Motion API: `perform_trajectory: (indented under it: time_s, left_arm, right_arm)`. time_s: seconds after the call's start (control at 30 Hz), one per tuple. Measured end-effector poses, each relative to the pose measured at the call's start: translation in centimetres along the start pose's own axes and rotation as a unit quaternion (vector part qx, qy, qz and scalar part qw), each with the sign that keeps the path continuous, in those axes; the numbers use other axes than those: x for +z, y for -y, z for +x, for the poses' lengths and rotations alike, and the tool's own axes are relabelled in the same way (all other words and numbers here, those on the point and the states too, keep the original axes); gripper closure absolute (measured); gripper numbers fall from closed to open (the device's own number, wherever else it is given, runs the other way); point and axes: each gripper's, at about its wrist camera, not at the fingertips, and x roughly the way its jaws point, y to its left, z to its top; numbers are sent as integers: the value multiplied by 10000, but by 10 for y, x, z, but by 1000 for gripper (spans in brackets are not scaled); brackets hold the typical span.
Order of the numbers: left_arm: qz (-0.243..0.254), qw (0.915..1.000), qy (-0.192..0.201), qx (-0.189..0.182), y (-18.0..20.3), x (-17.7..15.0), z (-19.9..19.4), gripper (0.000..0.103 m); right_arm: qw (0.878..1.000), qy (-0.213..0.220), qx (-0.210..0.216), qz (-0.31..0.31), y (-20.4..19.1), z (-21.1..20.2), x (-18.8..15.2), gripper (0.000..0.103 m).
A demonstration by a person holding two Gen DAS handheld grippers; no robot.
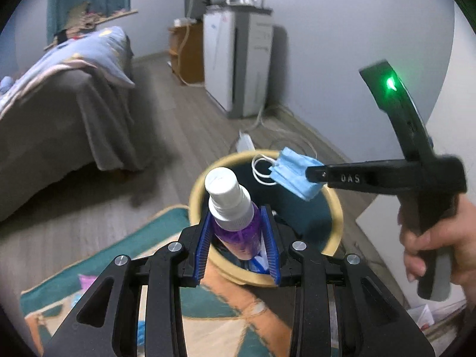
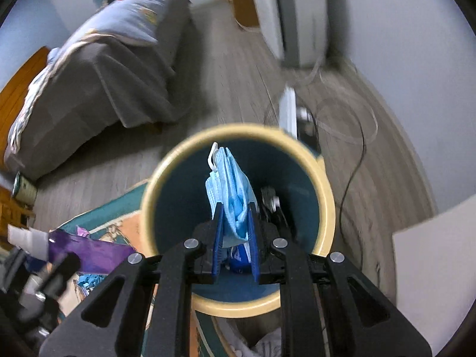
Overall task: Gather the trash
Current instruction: 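Carry spray bottle and mask over the bin and open both grippers, then move both grippers back over the rug toward the medicine box and tissue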
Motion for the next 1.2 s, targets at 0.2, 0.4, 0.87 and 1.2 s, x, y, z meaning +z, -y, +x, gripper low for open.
perform_trajectory:
  time_s: [0.2, 0.4, 0.87, 1.2]
  left_arm:
    - [13, 9992, -389, -107, 14, -3, 49, 69]
    - [-41, 9986, -516, -70, 11, -5, 64, 67]
    - [-257, 9989, -346, 187, -11, -16, 35, 12]
    - [-718, 9923, -88, 1003, -73, -44, -55, 8]
  right_arm:
    - [9996, -108, -51, 273, 14, 11, 1, 88]
    - [9997, -75, -88, 211, 15, 12, 2, 87]
    - [9997, 196, -115, 64, 2, 1, 5, 37]
    - [9959, 586, -53, -689, -58, -29, 0, 6]
